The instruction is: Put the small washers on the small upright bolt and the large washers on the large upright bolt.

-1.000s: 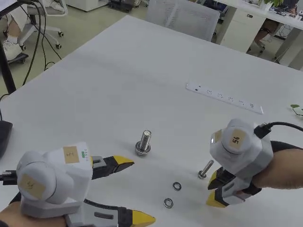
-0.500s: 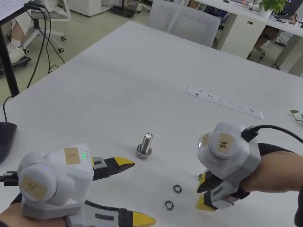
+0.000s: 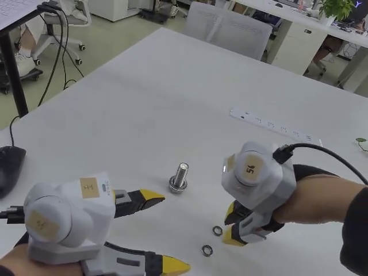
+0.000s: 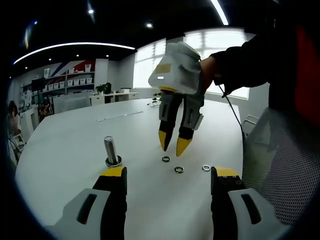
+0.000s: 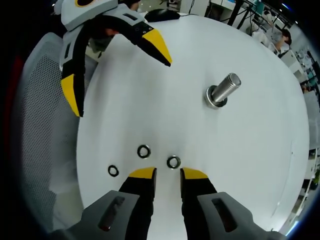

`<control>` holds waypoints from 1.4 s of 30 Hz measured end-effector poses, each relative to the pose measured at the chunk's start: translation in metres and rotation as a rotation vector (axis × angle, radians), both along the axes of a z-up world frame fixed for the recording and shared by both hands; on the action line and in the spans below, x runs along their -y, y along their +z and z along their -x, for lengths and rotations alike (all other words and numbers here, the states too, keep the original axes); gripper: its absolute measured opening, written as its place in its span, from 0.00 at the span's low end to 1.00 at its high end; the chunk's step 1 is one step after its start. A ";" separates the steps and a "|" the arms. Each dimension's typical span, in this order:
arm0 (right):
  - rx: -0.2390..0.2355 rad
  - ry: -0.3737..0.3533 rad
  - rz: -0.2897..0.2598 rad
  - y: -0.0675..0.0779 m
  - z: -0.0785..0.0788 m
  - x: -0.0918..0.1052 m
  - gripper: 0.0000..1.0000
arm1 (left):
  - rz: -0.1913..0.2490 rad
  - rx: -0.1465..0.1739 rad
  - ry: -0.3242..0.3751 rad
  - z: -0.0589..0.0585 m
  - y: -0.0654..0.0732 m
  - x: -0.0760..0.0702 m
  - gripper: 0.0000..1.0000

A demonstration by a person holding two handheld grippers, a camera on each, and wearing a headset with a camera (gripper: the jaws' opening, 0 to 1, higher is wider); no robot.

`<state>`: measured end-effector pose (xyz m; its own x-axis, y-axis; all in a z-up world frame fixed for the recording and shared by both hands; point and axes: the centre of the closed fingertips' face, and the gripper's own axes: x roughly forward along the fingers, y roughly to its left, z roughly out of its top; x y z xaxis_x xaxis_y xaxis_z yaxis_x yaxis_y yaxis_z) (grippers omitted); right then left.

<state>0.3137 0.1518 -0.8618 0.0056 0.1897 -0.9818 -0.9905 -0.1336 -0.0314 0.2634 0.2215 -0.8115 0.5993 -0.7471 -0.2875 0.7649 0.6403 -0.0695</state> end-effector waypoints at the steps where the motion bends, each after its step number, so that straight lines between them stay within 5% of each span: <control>1: 0.002 0.000 -0.001 -0.001 -0.001 -0.001 0.21 | 0.002 -0.001 0.000 0.000 0.000 0.000 0.67; 42: -0.010 0.019 0.023 -0.014 -0.003 -0.005 0.17 | 0.006 -0.016 0.009 0.002 -0.006 -0.003 0.66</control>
